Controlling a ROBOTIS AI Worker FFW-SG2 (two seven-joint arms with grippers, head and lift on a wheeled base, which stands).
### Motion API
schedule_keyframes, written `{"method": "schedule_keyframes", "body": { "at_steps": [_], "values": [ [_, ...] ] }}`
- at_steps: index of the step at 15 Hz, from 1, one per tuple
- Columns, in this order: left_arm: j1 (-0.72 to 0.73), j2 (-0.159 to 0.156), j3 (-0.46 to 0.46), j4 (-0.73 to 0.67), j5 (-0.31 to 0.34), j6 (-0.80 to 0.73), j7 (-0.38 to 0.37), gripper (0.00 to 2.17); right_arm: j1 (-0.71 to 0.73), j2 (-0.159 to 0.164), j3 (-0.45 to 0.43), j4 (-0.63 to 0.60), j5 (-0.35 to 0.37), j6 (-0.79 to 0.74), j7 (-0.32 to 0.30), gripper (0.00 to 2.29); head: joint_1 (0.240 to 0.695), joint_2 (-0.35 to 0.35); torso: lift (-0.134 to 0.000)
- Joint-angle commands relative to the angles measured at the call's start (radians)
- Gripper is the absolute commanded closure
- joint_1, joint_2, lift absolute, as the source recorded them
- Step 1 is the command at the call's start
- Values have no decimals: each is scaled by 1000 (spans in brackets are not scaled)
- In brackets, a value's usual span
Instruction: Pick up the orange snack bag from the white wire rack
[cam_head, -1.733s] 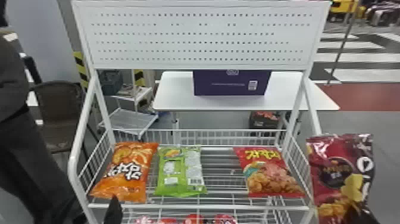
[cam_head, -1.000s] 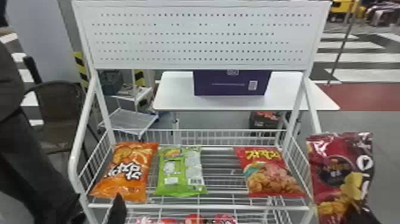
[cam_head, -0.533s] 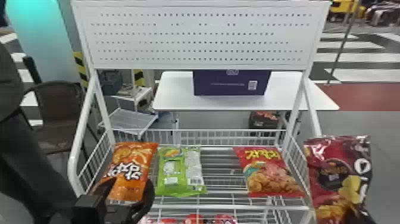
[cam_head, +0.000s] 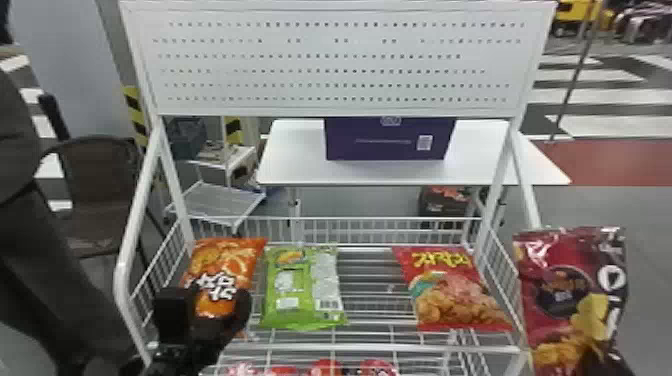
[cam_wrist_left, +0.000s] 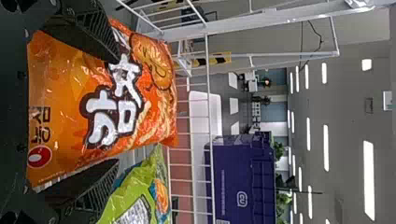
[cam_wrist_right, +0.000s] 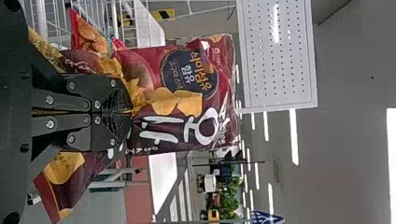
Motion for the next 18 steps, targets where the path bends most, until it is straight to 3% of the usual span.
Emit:
{"method": "schedule_keyframes", "body": {
  "at_steps": [1, 2, 3, 9, 15, 18],
  "values": [
    [-8, 3, 16, 12, 11, 51, -6, 940, -6, 0, -2, 5, 0, 3, 0, 2105, 499, 0, 0],
    [-2, 4, 20, 9, 11, 66, 6, 1558, -8, 1, 0, 8, 0, 3, 0, 2105, 499, 0, 0],
    [3, 3, 22, 5, 11, 63, 9, 1835, -9, 3, 0, 10, 0, 0, 0, 2105, 499, 0, 0],
    [113, 9, 28, -129, 12, -69, 57, 1889, -3, 3, -9, 8, 0, -3, 0, 2105, 499, 0, 0],
    [388, 12, 103, -454, 27, -87, 43, 1885, -15, 0, 2, 17, 0, 0, 0, 2105, 499, 0, 0],
    [523, 24, 125, -549, 27, -164, 41, 1885, -22, 0, 3, 22, 0, 0, 0, 2105, 499, 0, 0]
  ]
}}
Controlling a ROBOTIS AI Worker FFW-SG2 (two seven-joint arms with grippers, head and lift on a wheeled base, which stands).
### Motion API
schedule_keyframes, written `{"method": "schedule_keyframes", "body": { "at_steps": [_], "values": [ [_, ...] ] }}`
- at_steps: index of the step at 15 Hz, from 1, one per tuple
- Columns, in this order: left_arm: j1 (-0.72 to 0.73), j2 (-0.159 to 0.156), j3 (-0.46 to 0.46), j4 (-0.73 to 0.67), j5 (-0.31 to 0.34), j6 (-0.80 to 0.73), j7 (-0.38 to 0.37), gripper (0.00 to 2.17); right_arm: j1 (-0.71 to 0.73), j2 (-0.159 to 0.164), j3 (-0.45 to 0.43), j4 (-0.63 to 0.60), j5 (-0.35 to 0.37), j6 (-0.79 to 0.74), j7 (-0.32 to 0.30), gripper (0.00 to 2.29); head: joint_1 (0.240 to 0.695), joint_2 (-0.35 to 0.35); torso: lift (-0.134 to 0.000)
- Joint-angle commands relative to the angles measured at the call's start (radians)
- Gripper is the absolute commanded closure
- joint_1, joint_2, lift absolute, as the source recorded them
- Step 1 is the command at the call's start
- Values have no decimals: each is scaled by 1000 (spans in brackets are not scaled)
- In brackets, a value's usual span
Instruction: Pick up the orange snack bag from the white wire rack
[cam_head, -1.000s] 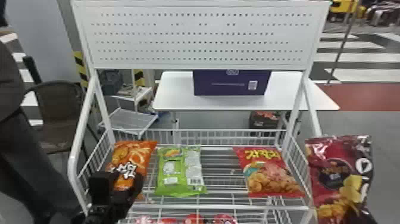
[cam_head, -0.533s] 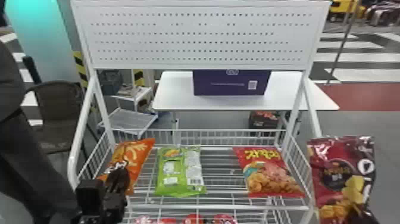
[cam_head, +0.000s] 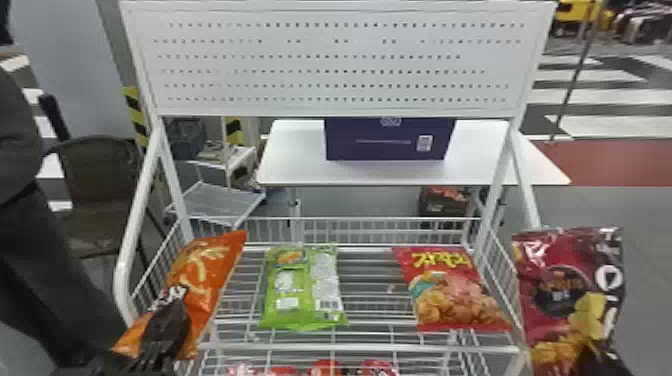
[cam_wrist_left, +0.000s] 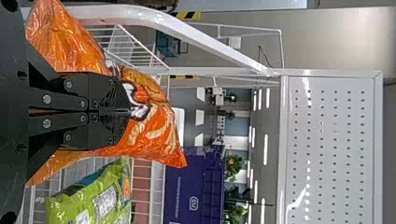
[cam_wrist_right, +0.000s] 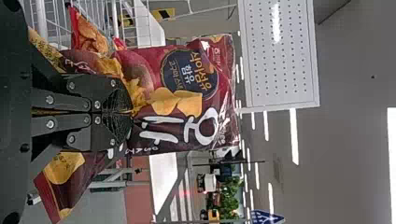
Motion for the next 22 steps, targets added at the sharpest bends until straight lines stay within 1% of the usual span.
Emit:
{"method": "schedule_keyframes", "body": {
  "at_steps": [1, 5, 11, 13, 22],
  "values": [
    [97, 14, 9, -65, 2, -62, -1, 1885, -6, 0, 0, 7, 0, 0, 0, 2105, 499, 0, 0],
    [165, 26, 12, -102, 17, -127, -1, 1885, -6, 3, -1, 9, 0, 0, 0, 2105, 499, 0, 0],
    [168, 29, 15, -105, 16, -127, -4, 1885, -6, 6, -1, 9, 0, 0, 0, 2105, 499, 0, 0],
    [168, 29, 14, -105, 0, -124, -2, 1882, -6, 6, -1, 9, 0, 0, 0, 2105, 499, 0, 0],
    [168, 28, 11, -108, 0, -124, 1, 1878, -7, 6, -3, 7, -2, 0, 0, 2105, 499, 0, 0]
  ]
}}
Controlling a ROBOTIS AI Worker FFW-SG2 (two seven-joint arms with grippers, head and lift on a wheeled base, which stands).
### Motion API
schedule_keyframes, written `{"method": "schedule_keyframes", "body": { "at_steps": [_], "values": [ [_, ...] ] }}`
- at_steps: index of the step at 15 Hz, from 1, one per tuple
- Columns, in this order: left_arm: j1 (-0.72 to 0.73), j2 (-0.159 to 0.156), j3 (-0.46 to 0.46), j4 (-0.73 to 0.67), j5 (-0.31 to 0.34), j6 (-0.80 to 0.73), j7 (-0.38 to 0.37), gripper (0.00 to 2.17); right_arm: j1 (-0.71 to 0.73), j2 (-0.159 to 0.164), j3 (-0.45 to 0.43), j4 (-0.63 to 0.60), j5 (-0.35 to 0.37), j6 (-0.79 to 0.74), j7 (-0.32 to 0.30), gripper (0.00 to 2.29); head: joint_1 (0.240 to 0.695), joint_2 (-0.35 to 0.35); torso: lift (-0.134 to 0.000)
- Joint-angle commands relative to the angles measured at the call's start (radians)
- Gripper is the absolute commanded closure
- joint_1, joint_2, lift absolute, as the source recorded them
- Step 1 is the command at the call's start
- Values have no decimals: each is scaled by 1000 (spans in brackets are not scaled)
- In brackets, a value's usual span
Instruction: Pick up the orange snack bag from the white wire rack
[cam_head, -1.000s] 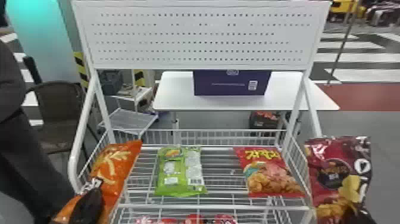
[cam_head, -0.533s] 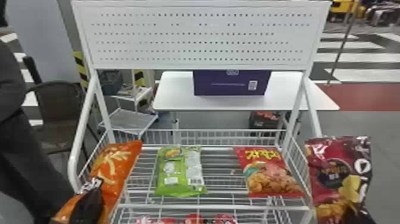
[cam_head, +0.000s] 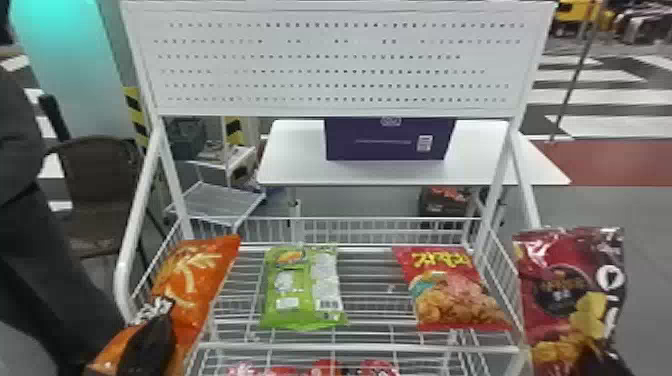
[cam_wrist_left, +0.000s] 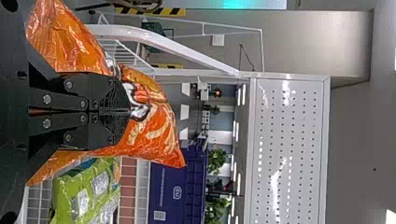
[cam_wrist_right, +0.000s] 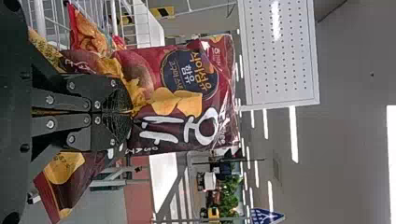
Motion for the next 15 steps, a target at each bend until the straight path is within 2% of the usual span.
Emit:
{"method": "schedule_keyframes", "body": {
  "at_steps": [1, 15],
  "values": [
    [0, -1, -1, 1, 0, 0, 1, 1875, 0, 0, 0, 0, -1, -2, 0, 2105, 499, 0, 0],
    [-2, 1, -1, 1, 0, 0, 1, 1865, -3, -5, 1, 0, -1, 1, 0, 2105, 499, 0, 0]
  ]
}}
